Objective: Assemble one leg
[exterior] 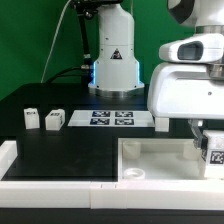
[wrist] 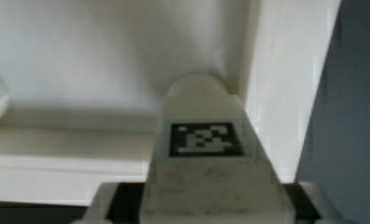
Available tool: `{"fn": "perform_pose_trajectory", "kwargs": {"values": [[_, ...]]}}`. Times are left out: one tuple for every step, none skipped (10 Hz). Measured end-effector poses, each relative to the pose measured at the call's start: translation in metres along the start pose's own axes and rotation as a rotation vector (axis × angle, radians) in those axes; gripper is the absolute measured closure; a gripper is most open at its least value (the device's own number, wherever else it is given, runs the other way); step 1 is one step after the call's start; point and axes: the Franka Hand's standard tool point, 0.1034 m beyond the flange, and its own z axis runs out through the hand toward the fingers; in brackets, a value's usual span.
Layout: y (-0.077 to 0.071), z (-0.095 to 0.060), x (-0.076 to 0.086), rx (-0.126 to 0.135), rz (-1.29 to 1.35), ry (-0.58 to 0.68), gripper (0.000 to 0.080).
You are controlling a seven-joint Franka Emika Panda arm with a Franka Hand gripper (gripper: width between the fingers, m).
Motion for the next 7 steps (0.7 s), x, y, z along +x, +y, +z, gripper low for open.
{"fn": "perform_pose_trajectory", "kwargs": {"values": [[0.0014, 0.0000, 0.0001, -0.003, 0.189, -0.003, 0.0509], [0.0029, -0.0001, 0.0002, -0.002, 0.344, -0.008, 0.0509], [0.0043, 0.0002, -0.0002, 0.003, 0.464, -0.018, 0.0509], [0.0040, 0.0006, -0.0011, 0.009, 0.639, -0.025, 0.0508], [0.0026, 0.0006, -0.0021, 0.004, 0.795, -0.025, 0.0508], [0.0014, 0.0003, -0.0030, -0.008, 0.987, -0.019, 0.0508], [0.0027, 0.0003, -0.0025, -0.009, 1.083, -0.017, 0.0508]]}}
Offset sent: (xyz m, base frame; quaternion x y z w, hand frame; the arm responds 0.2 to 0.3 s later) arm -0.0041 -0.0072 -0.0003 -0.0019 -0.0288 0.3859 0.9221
